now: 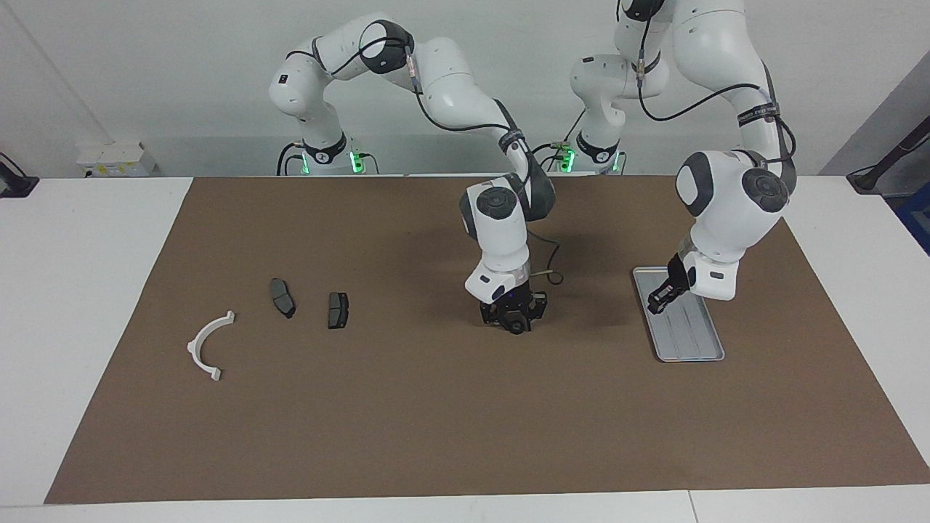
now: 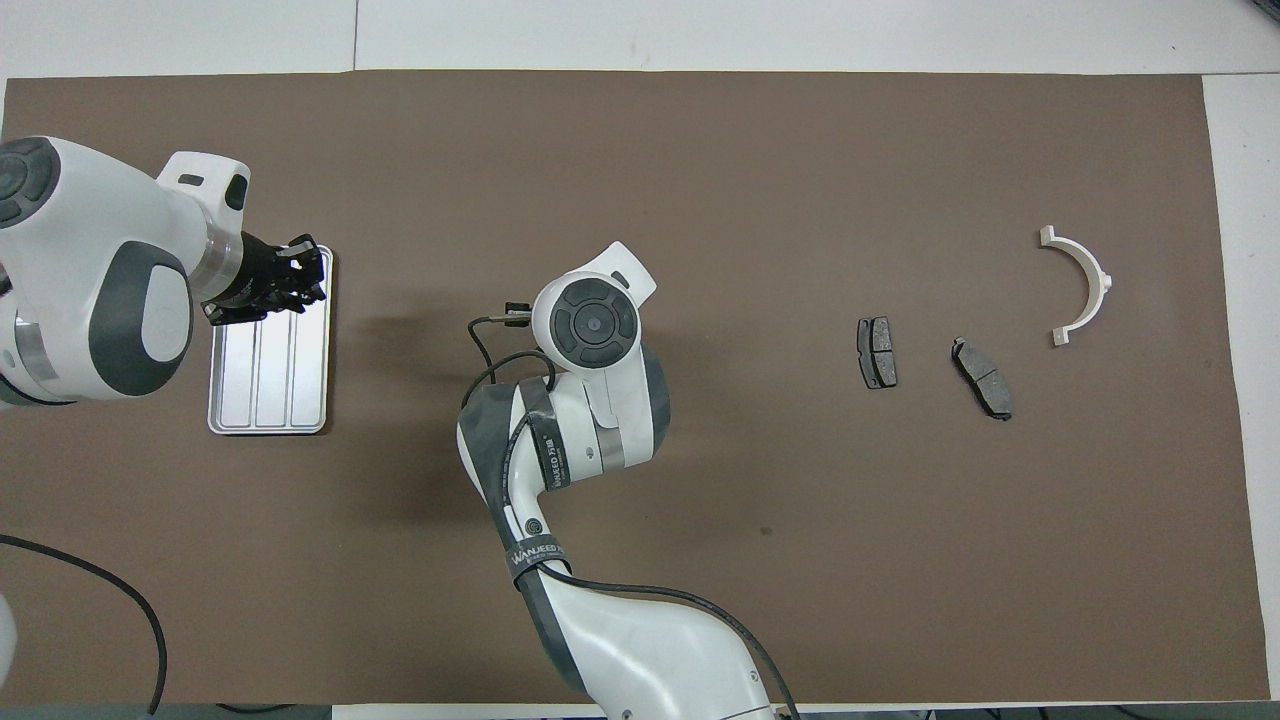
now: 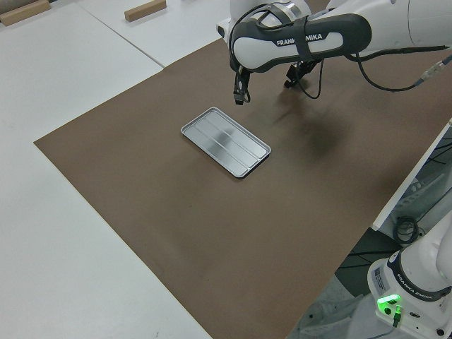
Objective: Place bearing gear from tray to pile
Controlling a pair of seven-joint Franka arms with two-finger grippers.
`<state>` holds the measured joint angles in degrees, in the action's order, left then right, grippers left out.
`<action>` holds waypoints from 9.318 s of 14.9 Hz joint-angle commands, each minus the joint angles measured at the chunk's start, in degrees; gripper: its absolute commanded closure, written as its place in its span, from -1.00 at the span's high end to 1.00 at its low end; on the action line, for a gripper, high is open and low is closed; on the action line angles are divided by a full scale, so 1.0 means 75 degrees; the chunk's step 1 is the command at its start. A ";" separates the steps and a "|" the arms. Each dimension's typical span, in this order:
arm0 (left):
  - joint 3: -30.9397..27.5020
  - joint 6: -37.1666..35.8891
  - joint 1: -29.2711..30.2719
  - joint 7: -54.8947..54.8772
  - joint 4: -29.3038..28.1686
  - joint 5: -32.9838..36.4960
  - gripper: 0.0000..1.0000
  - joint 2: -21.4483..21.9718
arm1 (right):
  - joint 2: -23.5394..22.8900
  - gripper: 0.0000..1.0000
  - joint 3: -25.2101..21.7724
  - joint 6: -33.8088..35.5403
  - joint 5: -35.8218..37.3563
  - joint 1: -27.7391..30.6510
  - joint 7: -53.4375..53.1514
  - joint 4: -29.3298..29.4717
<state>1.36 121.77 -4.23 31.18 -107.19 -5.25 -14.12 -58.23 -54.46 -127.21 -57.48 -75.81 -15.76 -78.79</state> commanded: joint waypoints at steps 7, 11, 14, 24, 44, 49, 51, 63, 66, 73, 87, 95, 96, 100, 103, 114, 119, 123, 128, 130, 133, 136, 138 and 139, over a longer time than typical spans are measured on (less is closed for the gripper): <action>-0.0052 -0.0099 -0.0057 0.0085 0.0007 -0.0144 -1.00 0.0102 | -0.0159 -1.00 0.0055 0.0098 -0.0117 0.0229 -0.0078 0.0228; -0.0041 -0.0087 -0.0092 0.0108 0.0043 -0.0144 -1.00 0.0090 | 0.0262 -1.00 -0.0530 0.1010 -0.0105 0.0264 -0.0008 0.0240; -0.0029 -0.0087 -0.0162 0.0248 0.0159 -0.0144 -1.00 0.0055 | 0.0754 -1.00 -0.0975 0.1666 -0.0070 0.0253 -0.0008 0.0228; -0.0087 0.0101 -0.2526 0.3431 0.1526 -0.0074 -1.00 -0.0820 | 0.2909 -1.00 -0.1504 0.3308 0.1943 0.1270 0.1010 0.0228; -0.0134 0.0956 -0.4545 0.5182 0.1637 0.0477 -1.00 -0.1973 | 0.6390 -1.00 0.5527 0.4485 0.7008 0.9393 0.3685 -0.0480; -0.0134 0.1272 -0.4545 0.5182 0.1133 0.0630 -1.00 -0.1832 | 0.6908 -1.00 0.5586 0.3006 0.7043 0.9405 0.3473 -0.2536; -0.0134 0.1354 -0.4545 0.5182 0.1051 0.0641 -1.00 -0.1797 | 0.6896 -1.00 0.5586 0.2597 0.7043 0.9475 0.3473 -0.2969; -0.0310 0.0596 -0.4440 0.5136 0.1412 0.0979 1.00 -0.1797 | 0.6803 -1.00 0.5867 0.1305 0.7125 0.9979 0.3731 -0.4295; -0.0520 -0.0237 -0.4381 0.5089 0.2010 0.1005 1.00 -0.1564 | 0.6581 -1.00 0.5867 0.1026 0.7160 0.9979 0.3719 -0.4307; -0.0556 -0.1164 -0.2556 0.3744 0.1976 0.0911 1.00 0.0030 | 0.5819 -1.00 0.6159 -0.0404 0.7172 0.9956 0.3427 -0.3968; -0.0521 -0.3731 0.0399 -0.1471 0.1251 0.0550 1.00 0.2608 | 0.5127 -1.00 0.6594 -0.0968 0.7172 0.9967 0.3191 -0.4341; -0.0486 -0.3407 0.0529 -0.1650 0.0863 0.0466 1.00 0.2774 | 0.4834 -0.96 0.6594 -0.1097 0.7172 0.9979 0.3192 -0.4483; -0.0474 -0.3206 0.0518 -0.1650 0.0874 0.0466 1.00 0.2750 | 0.4834 -0.34 0.6594 -0.1097 0.7172 0.9967 0.3180 -0.4483; -0.0369 -0.3017 0.0529 -0.1661 0.0956 0.0477 1.00 0.2551 | 0.4962 1.00 0.6594 -0.0840 0.7172 0.9944 0.3168 -0.4448; -0.0263 -0.3029 0.0541 -0.1661 0.0968 0.0466 1.00 0.2504 | 0.5266 1.00 0.6710 -0.0057 0.7161 0.9909 0.3075 -0.4180; -0.0286 -0.3601 0.0623 -0.2059 0.1331 0.0219 1.00 0.2328 | 0.5748 1.00 0.7134 0.2560 0.7161 0.8307 0.0452 -0.1496; -0.0111 -0.3861 0.0623 -0.2365 0.1566 0.0513 1.00 0.2316 | 0.5642 1.00 0.4267 0.2127 0.6332 0.4678 -0.0406 -0.1295; -0.0193 -0.3907 0.0634 -0.2645 0.1484 0.0489 1.00 0.2363 | 0.5292 1.00 0.2576 0.1788 0.5487 0.2482 -0.0781 -0.1365; -0.0216 -0.3814 0.0693 -0.3171 0.1484 0.0501 1.00 0.2375 | 0.4589 1.00 0.2492 0.1248 0.5122 0.2139 -0.0793 -0.1471; -0.0205 -0.3942 0.0681 -0.3698 0.1612 0.0536 1.00 0.2363 | 0.4296 1.00 0.2492 0.1084 0.4947 0.2081 -0.0781 -0.1424; 0.0133 -0.4177 0.0670 -0.3853 0.1870 0.1050 1.00 0.2351 | 0.3804 1.00 0.2492 0.0756 0.4631 0.1765 -0.0758 -0.1389; 0.0135 -0.4165 0.0670 -0.3876 0.1555 0.1040 1.00 0.2515 | 0.3487 1.00 0.2504 0.0230 0.4536 0.1834 -0.0501 -0.1505; 0.0147 -0.4212 0.0658 -0.3806 0.1542 0.1040 1.00 0.2527 | 0.3253 1.00 0.2504 0.0122 0.4373 0.1986 -0.0209 -0.1541; 0.0170 -0.4177 0.0658 -0.3806 0.1543 0.1040 1.00 0.2527 | 0.3182 1.00 0.2504 0.0087 0.4116 0.2114 0.0118 -0.1565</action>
<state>1.93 91.30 -0.06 3.31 -94.80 1.55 3.74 -33.10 -35.12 -125.28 -22.65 -61.61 -19.89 -90.22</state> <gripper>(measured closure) 0.000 0.000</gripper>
